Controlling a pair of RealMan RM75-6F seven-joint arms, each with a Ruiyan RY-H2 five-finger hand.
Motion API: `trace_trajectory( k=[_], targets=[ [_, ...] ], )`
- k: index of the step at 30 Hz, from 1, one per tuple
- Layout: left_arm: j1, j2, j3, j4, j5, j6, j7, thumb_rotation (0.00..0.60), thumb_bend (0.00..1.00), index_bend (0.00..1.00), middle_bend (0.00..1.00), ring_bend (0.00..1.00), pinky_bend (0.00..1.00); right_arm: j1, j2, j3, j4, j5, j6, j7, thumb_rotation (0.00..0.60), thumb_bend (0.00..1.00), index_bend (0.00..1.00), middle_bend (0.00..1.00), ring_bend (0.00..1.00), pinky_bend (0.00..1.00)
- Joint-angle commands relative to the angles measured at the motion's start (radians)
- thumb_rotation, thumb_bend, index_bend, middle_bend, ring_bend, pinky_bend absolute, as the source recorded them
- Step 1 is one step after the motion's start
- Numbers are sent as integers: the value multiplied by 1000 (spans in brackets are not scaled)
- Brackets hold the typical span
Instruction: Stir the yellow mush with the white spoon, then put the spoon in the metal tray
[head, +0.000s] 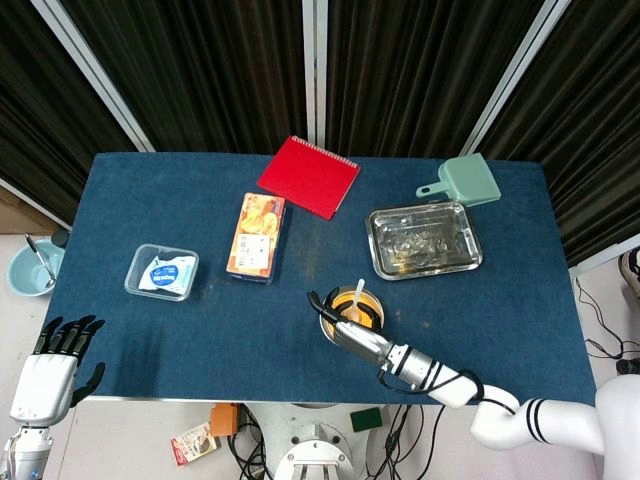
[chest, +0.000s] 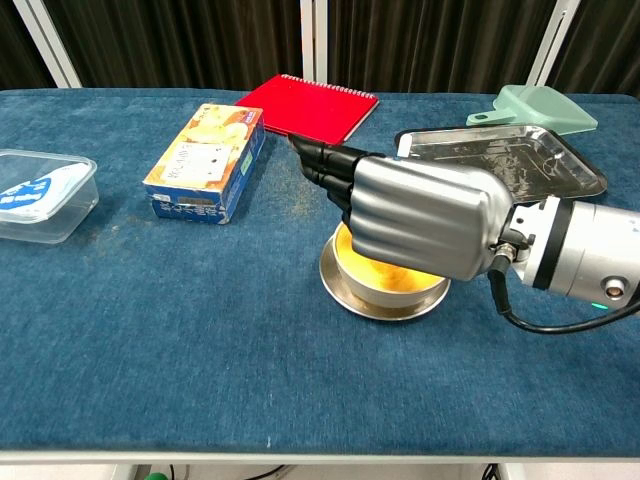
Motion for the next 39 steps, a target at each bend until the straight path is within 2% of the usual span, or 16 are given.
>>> trace_trajectory(
  k=[1,15,24,30,35,39],
  targets=[
    [0,-2,-2,2,-3,0,1,600,316,182,163,182,130,-43,-49,-1,53,-11,79,67,600,475,778,348,97,0],
    [-9,11,-6,-22,3,-6,23,600,316,182,163,182,129,-148,-174,12,218,11,284,394,600,473,792,376,127,0],
    [-10,19,-6,-41,5,-6,38,600,317,182,163,182,128,-181,-179,51,243,27,374,525,600,474,794,380,134,0],
    [-12,20,-5,-49,5,-10,47,600,317,182,163,182,130,-207,-185,54,269,36,414,602,600,474,794,378,134,0],
    [-14,22,-5,-60,11,-10,59,600,317,182,163,182,130,-185,-147,41,269,-15,413,623,600,475,794,378,135,0],
    [-17,25,-5,-74,17,-13,76,600,316,182,163,182,129,-112,-43,22,199,-99,308,505,600,477,797,376,135,0]
  ],
)
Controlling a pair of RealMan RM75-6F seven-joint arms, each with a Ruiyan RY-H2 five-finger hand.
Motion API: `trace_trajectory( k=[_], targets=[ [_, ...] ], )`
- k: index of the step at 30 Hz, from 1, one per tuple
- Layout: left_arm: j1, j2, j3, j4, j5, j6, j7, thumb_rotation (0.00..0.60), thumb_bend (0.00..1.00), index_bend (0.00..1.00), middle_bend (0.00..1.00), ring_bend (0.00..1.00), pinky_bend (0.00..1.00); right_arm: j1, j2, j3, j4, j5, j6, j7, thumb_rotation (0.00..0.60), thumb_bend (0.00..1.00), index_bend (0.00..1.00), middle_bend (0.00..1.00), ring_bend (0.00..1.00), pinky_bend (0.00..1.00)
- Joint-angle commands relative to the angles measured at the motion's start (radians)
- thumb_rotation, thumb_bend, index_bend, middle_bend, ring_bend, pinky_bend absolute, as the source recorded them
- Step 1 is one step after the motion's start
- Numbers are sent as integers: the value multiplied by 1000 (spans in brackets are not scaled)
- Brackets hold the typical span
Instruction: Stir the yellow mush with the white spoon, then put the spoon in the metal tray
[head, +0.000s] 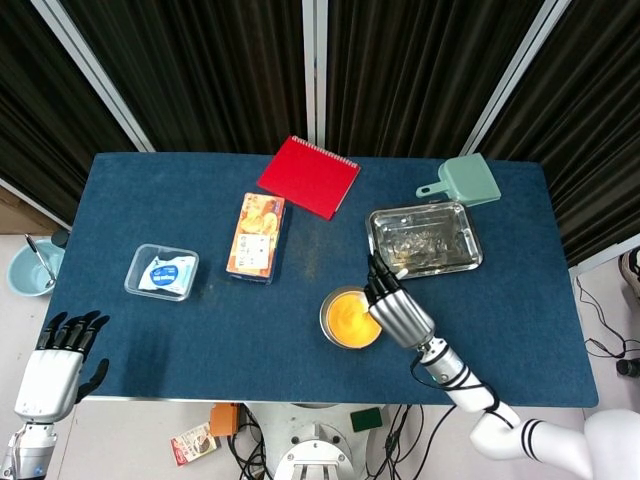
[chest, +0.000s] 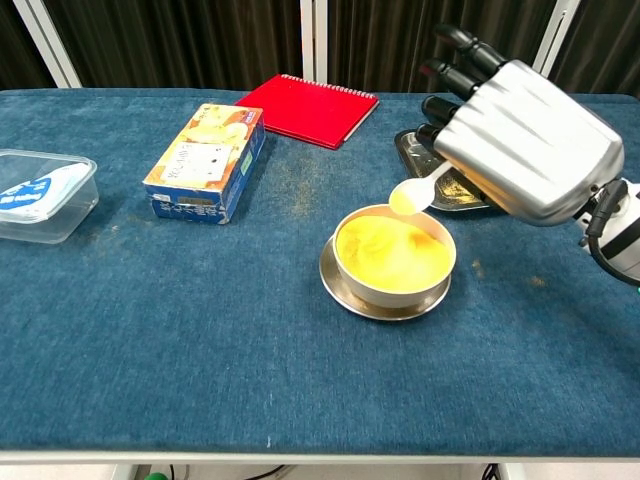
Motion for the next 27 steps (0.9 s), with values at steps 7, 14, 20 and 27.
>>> trace_trajectory(
  k=[7,14,20,27],
  targets=[
    [0,-3,4,-21,11,1,15,600,317,182,163,182,130,168,246,19,-296,-107,-389,-476,600,477,803,375,134,0],
    [3,-3,2,-18,10,8,10,600,317,182,163,182,130,220,290,69,-436,-28,-625,-670,600,477,803,374,99,0],
    [7,-7,4,-12,9,11,3,600,316,182,163,182,130,242,318,116,-503,27,-709,-758,600,477,804,375,86,0],
    [6,-12,1,-6,9,12,0,600,316,182,163,182,129,226,339,146,-546,102,-741,-883,600,477,822,373,72,0]
  ],
)
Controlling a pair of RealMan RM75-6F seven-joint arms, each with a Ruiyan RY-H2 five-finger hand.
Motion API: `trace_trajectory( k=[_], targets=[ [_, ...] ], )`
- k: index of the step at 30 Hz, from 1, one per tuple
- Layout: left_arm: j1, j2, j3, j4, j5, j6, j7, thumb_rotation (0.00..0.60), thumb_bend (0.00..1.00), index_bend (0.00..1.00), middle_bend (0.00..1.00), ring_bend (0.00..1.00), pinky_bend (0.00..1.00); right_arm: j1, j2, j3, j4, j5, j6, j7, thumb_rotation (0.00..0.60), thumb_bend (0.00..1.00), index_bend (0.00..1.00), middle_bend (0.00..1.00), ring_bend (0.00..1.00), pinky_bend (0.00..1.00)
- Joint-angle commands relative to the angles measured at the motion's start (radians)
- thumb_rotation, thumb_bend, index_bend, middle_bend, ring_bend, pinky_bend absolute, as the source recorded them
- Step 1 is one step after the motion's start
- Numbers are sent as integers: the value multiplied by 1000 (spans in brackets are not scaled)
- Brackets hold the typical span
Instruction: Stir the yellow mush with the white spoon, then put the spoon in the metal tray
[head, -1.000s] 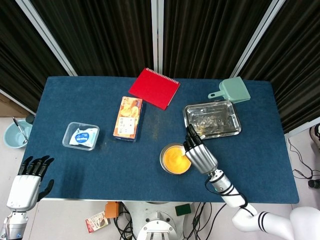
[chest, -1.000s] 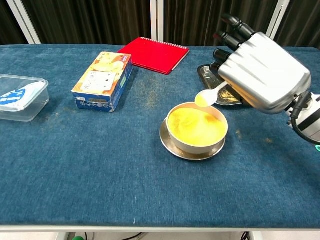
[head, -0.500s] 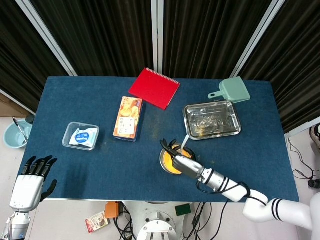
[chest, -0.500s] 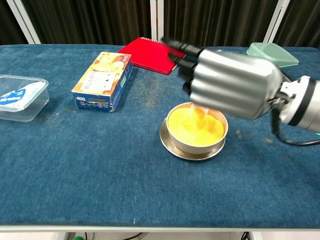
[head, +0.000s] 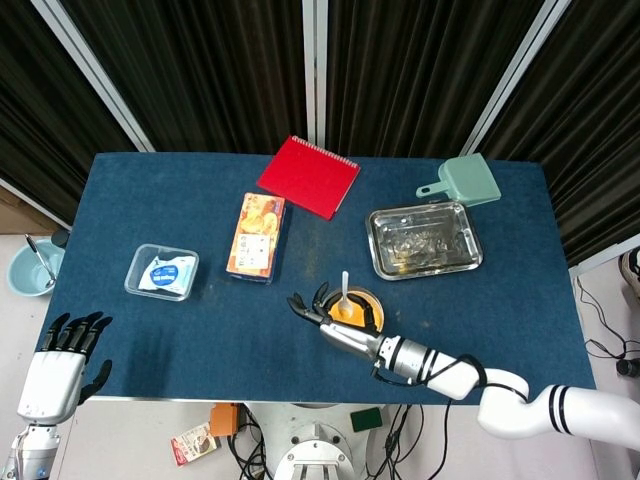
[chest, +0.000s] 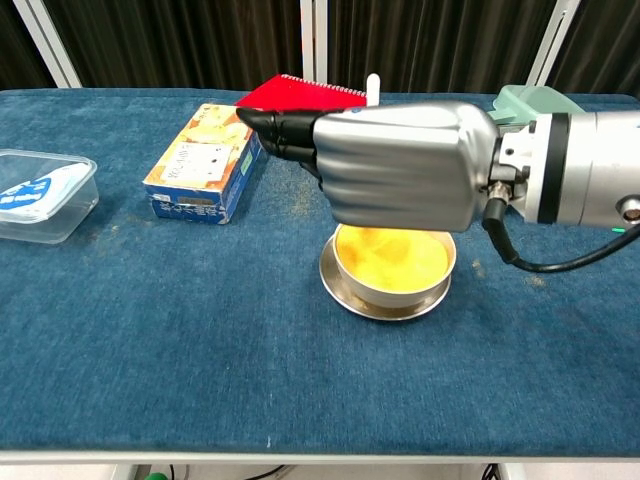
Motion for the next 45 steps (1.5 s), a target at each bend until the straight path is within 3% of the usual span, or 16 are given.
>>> trace_trajectory(
  k=[1,9,16,27,36,45],
  targets=[
    [-1,-1,-1,2,0,0,0,600,317,182,163,182,129,-14,7,8,-19,46,-17,-67,600,477,826,373,69,0],
    [-1,-5,-2,6,-3,-2,-1,600,316,182,163,182,130,-33,-20,13,-36,210,-24,-264,600,477,872,374,63,0],
    [2,-5,-2,9,-11,-3,-5,600,317,182,163,182,129,-3,-47,-15,-55,290,5,-341,600,477,907,377,63,0],
    [1,-6,-3,12,-14,-5,-7,600,316,182,163,182,130,10,-94,-76,-67,424,153,-489,600,477,930,356,40,0],
    [6,-5,-1,14,-15,0,-9,600,317,182,163,181,130,51,-110,-121,-78,487,222,-477,600,477,952,362,45,0],
    [3,-5,-3,13,-16,-4,-9,600,317,182,163,182,130,59,-101,-171,-39,429,270,-296,600,477,952,366,51,0]
  ],
)
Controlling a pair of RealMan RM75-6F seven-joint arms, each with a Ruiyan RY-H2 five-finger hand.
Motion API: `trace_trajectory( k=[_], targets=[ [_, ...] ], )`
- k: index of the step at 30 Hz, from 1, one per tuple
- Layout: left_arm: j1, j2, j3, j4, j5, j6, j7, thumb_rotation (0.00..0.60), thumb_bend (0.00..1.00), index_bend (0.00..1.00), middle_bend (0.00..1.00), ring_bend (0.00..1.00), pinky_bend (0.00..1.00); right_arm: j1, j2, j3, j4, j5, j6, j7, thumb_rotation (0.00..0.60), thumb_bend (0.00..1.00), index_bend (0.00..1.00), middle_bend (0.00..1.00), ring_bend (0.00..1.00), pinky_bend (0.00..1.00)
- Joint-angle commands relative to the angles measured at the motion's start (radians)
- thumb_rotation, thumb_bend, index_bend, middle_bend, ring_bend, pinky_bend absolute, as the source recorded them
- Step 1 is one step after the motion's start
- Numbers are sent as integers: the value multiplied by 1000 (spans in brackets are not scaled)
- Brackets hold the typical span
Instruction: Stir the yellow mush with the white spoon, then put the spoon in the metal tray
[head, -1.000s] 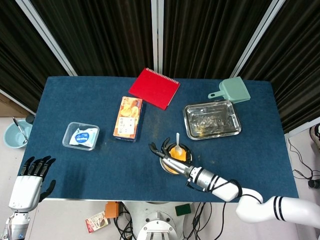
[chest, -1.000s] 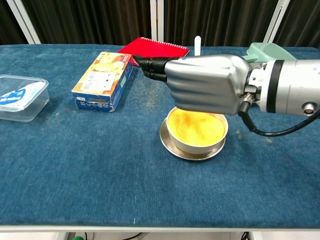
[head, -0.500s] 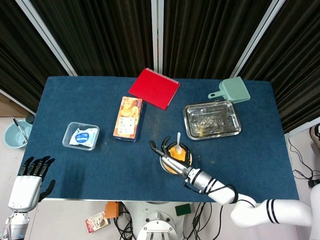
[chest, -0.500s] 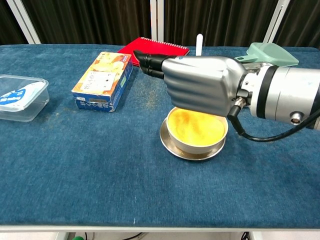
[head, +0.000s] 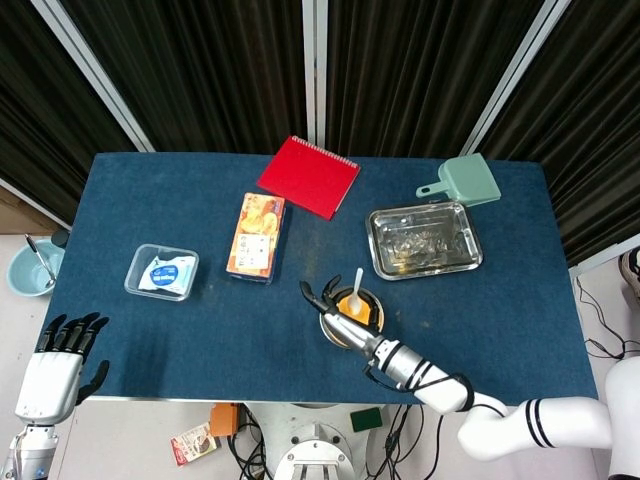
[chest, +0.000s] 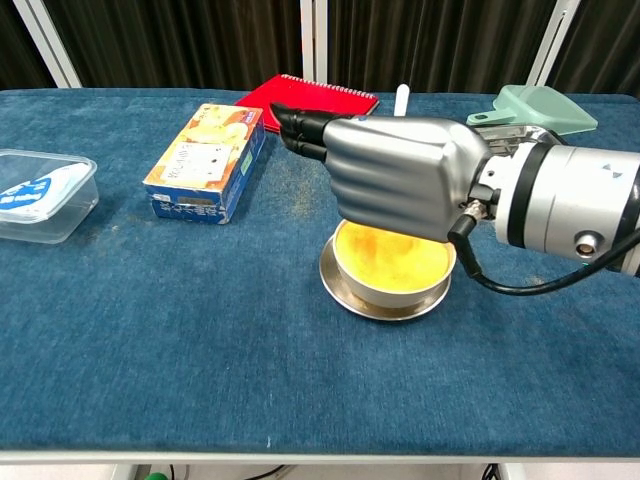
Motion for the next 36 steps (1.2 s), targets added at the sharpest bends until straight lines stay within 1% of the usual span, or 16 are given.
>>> trace_trajectory(
  k=[1,3,8,13,16,22,23,27,30,36],
  targets=[
    [-3,1,-2,-4,3,0,3,600,316,182,163,182,129,-3,-2,-26,36,-28,30,84,600,477,952,366,51,0],
    [-5,0,-2,-7,7,-1,5,600,317,182,163,182,129,-13,-12,-28,54,-37,52,140,600,477,951,365,52,0],
    [-11,3,-4,-14,4,-12,13,600,317,182,163,182,129,-47,-26,-31,104,-99,123,337,600,477,947,361,51,0],
    [-16,8,-6,-29,10,-13,26,600,317,182,162,182,130,-77,-34,-8,142,-160,208,525,600,477,944,355,52,0],
    [-19,9,-7,-36,10,-18,34,600,317,182,163,182,129,-96,-34,18,167,-161,249,638,600,477,942,356,53,0],
    [-23,9,-7,-42,10,-24,39,600,317,182,163,182,129,-118,-36,84,245,-112,289,814,600,477,938,355,53,0],
    [-22,9,-6,-41,9,-23,38,600,317,182,163,182,129,-122,-38,98,267,-90,289,853,600,477,938,354,53,0],
    [-18,8,-4,-38,5,-20,35,600,316,182,163,182,129,-127,-61,128,351,-32,272,958,600,476,936,352,53,0],
    [-15,7,-3,-34,2,-18,31,600,316,182,163,182,130,-127,-93,148,435,19,249,1038,600,473,933,349,53,0],
    [-14,4,-2,-29,-4,-22,26,600,317,182,163,182,129,-116,-199,184,633,126,172,1202,600,467,922,343,53,0]
  ],
)
